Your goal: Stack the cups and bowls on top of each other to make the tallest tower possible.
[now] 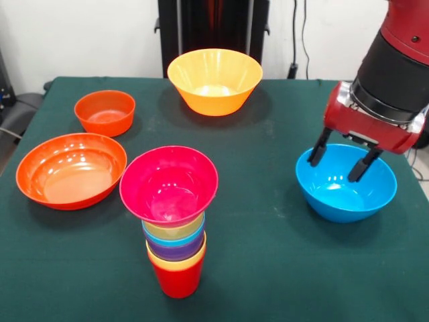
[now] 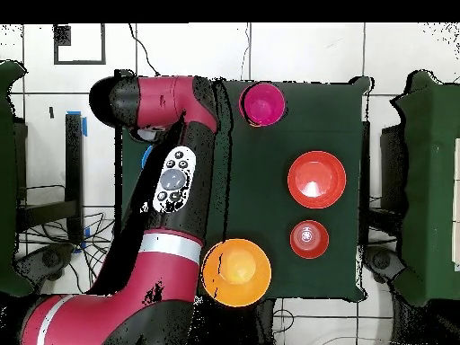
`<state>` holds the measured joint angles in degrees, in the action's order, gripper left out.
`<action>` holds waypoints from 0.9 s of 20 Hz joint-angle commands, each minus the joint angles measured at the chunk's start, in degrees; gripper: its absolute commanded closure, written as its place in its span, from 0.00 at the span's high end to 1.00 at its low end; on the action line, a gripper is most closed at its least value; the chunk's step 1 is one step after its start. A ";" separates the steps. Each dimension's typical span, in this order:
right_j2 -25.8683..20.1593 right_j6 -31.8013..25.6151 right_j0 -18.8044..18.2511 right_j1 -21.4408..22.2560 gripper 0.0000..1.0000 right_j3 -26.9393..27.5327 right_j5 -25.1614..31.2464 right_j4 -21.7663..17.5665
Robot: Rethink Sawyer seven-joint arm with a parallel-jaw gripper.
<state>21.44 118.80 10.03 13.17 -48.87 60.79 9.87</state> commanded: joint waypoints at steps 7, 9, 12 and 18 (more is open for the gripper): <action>-6.44 13.49 1.75 -2.55 1.00 -5.54 -3.66 4.22; -6.37 14.16 2.01 -2.77 1.00 -5.55 -4.15 5.00; -6.21 15.03 2.40 -3.23 1.00 -5.64 -4.96 6.26; -5.72 15.89 3.08 -4.04 1.00 -6.77 -7.42 7.71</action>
<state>21.44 120.34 12.24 12.86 -49.07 57.94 16.53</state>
